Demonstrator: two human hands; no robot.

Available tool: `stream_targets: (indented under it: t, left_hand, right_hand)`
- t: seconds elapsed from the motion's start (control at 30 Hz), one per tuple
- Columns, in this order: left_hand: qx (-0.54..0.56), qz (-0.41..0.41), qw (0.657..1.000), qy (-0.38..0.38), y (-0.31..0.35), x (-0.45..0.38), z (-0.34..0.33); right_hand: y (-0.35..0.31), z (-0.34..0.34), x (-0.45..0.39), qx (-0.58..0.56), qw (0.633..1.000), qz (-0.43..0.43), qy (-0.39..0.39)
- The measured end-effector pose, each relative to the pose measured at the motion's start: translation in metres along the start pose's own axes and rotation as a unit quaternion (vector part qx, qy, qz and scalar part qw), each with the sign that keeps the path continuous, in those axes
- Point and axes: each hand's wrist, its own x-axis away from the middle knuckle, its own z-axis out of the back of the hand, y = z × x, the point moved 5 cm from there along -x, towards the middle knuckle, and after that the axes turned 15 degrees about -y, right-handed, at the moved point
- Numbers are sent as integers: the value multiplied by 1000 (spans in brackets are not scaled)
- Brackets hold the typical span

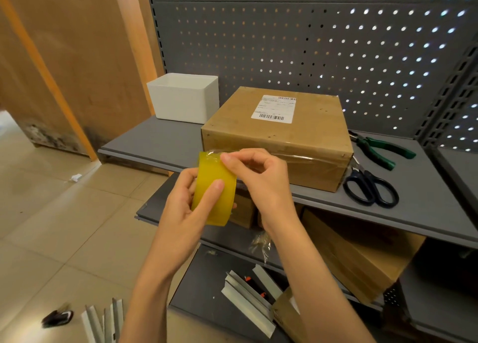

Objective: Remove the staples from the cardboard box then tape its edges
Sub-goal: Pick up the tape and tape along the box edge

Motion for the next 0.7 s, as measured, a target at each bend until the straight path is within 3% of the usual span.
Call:
stream_targets:
  t: [0.1, 0.17, 0.3, 0.37, 0.43, 0.57, 0.63, 0.7]
  left_hand:
    - [12, 1, 1000, -19, 4, -4, -6]
    - [37, 9, 999, -5, 6, -7, -9]
    - [64, 57, 996, 20, 7, -14, -10]
    - [71, 71, 995, 25, 7, -15, -12]
    - [74, 65, 995, 28, 8, -16, -16]
    - [100, 46, 994, -14, 9, -16, -26]
    - [119, 54, 991, -33, 8, -15, -28]
    - [129, 64, 989, -28, 5, -16, -30]
  right_hand:
    - [-13, 6, 1, 85, 992, 75, 48]
    - [-25, 3, 7, 182, 967, 156, 92]
    - [-43, -3, 22, 407, 832, 347, 150]
    - [-42, -1, 25, 450, 796, 374, 159]
    - [-40, 3, 24, 425, 820, 346, 163]
    - [-39, 19, 7, 218, 950, 196, 107]
    - [-39, 26, -1, 166, 974, 147, 52]
    - [-40, 27, -1, 209, 966, 151, 28]
